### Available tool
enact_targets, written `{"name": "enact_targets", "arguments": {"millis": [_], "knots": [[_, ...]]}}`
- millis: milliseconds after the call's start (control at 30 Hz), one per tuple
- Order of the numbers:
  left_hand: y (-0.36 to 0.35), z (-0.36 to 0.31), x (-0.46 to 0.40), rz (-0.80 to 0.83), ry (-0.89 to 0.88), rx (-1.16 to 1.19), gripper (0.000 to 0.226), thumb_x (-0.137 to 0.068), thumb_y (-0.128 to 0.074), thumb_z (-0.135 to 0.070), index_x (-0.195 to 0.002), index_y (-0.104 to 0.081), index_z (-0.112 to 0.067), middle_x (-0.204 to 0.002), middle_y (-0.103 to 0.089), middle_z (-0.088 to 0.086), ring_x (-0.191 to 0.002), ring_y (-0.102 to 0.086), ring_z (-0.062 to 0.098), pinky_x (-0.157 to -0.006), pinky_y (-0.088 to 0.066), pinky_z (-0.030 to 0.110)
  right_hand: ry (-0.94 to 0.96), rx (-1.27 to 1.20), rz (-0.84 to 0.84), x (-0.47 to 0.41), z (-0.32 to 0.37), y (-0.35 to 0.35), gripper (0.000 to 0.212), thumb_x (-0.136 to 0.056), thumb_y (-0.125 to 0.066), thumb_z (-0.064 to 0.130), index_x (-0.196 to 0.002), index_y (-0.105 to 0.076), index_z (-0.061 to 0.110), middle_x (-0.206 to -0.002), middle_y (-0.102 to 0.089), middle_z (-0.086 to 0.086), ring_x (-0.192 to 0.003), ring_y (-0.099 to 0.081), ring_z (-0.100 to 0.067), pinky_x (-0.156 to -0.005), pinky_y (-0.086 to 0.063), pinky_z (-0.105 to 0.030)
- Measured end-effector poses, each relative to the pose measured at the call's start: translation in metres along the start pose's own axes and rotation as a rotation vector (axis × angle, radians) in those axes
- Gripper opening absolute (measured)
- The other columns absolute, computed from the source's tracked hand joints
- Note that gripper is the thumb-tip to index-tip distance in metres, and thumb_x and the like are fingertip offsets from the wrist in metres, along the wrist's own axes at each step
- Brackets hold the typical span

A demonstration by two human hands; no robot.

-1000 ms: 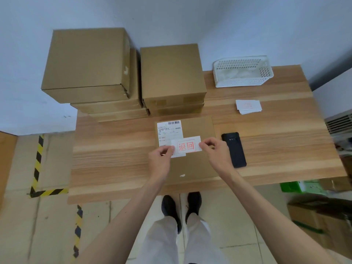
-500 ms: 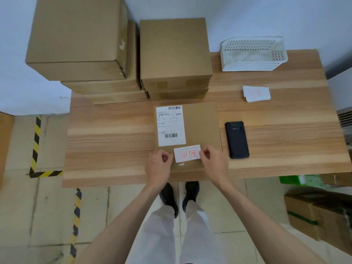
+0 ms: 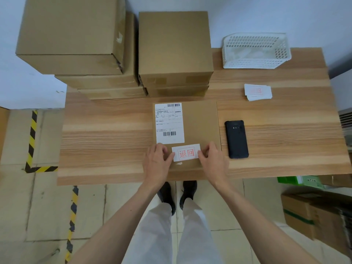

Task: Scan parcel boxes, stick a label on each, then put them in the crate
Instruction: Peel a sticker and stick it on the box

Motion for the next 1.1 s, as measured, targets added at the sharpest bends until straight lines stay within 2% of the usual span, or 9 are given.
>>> {"name": "enact_targets", "arguments": {"millis": [67,167,233,433,567,633,833,967,1100], "knots": [[0.000,-0.014,0.000,-0.053,-0.272,-0.132,0.017,-0.090,-0.073,-0.020,-0.102,-0.062,-0.016,-0.099,-0.057,0.000,-0.088,-0.051,0.024,-0.074,-0.045,0.039,0.171,0.052,-0.065,0.003,0.008,0.003,0.014,-0.097,-0.064,0.021,-0.104,-0.060,0.010,-0.093,-0.058,-0.002,-0.068,-0.049,-0.019,-0.050,-0.023,-0.023],[-0.015,-0.035,0.008,-0.040,-0.615,-0.297,0.043,-0.079,-0.077,-0.003,-0.121,-0.066,-0.010,-0.114,-0.062,0.008,-0.091,-0.055,0.029,-0.074,-0.049,0.041,0.483,0.176,-0.107,0.016,0.027,-0.005,0.028,-0.090,-0.071,0.011,-0.117,-0.068,0.012,-0.088,-0.052,-0.007,-0.064,-0.045,-0.020,-0.046,-0.028,-0.025],[-0.024,-0.040,0.012,0.021,-0.682,-0.371,0.054,-0.076,-0.077,-0.002,-0.127,-0.064,-0.010,-0.124,-0.061,0.005,-0.094,-0.056,0.028,-0.075,-0.047,0.039,0.550,0.234,-0.126,0.020,0.033,-0.011,0.036,-0.085,-0.075,0.008,-0.120,-0.068,0.017,-0.083,-0.049,-0.007,-0.063,-0.044,-0.021,-0.046,-0.026,-0.028],[-0.018,-0.019,0.016,0.004,-0.735,-0.492,0.046,-0.085,-0.070,-0.009,-0.130,-0.060,-0.006,-0.136,-0.057,0.004,-0.089,-0.048,0.026,-0.074,-0.042,0.039,0.481,0.254,-0.123,0.016,0.010,-0.009,0.046,-0.088,-0.074,0.010,-0.133,-0.063,0.016,-0.086,-0.048,-0.009,-0.064,-0.046,-0.022,-0.050,-0.032,-0.029],[-0.006,-0.008,0.016,-0.040,-0.704,-0.477,0.035,-0.090,-0.066,-0.011,-0.125,-0.062,-0.008,-0.131,-0.059,0.003,-0.087,-0.050,0.027,-0.073,-0.043,0.039,0.423,0.245,-0.142,0.014,-0.006,-0.001,0.040,-0.095,-0.067,0.017,-0.134,-0.060,0.018,-0.089,-0.045,-0.007,-0.065,-0.043,-0.020,-0.052,-0.032,-0.029],[-0.003,-0.007,0.014,-0.077,-0.635,-0.409,0.027,-0.096,-0.060,-0.023,-0.120,-0.064,-0.010,-0.124,-0.060,0.004,-0.090,-0.054,0.027,-0.074,-0.044,0.039,0.383,0.222,-0.124,0.013,-0.009,-0.002,0.036,-0.098,-0.062,0.027,-0.133,-0.059,0.021,-0.092,-0.045,-0.006,-0.068,-0.042,-0.019,-0.055,-0.033,-0.029],[-0.007,-0.002,0.002,-0.031,-0.335,-0.192,0.040,-0.085,-0.071,-0.046,-0.112,-0.064,-0.017,-0.111,-0.055,0.004,-0.097,-0.053,0.024,-0.080,-0.046,0.039,0.338,0.175,-0.019,0.006,-0.006,-0.013,0.041,-0.097,-0.061,0.045,-0.127,-0.056,0.019,-0.104,-0.050,-0.006,-0.080,-0.049,-0.019,-0.062,-0.034,-0.028],[-0.004,0.006,0.000,0.020,-0.252,-0.141,0.044,-0.083,-0.076,-0.047,-0.114,-0.060,-0.020,-0.114,-0.054,0.003,-0.101,-0.049,0.022,-0.085,-0.042,0.036,0.285,0.109,-0.045,0.003,-0.014,-0.008,0.045,-0.091,-0.070,0.046,-0.120,-0.056,0.014,-0.103,-0.053,-0.008,-0.076,-0.045,-0.017,-0.061,-0.037,-0.029],[0.005,0.016,0.001,0.030,-0.168,-0.100,0.052,-0.082,-0.078,-0.048,-0.119,-0.058,-0.017,-0.117,-0.054,0.003,-0.106,-0.050,0.022,-0.088,-0.038,0.031,0.212,0.057,-0.027,0.002,-0.028,-0.001,0.053,-0.091,-0.070,0.047,-0.124,-0.052,0.010,-0.114,-0.053,-0.009,-0.087,-0.055,-0.023,-0.072,-0.046,-0.034]]}}
Point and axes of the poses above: each hand's wrist, its own x-axis away from the middle knuckle, its own y-axis out of the back of the hand, z = x × y, the point moved 6 cm from there along -x, towards the middle knuckle
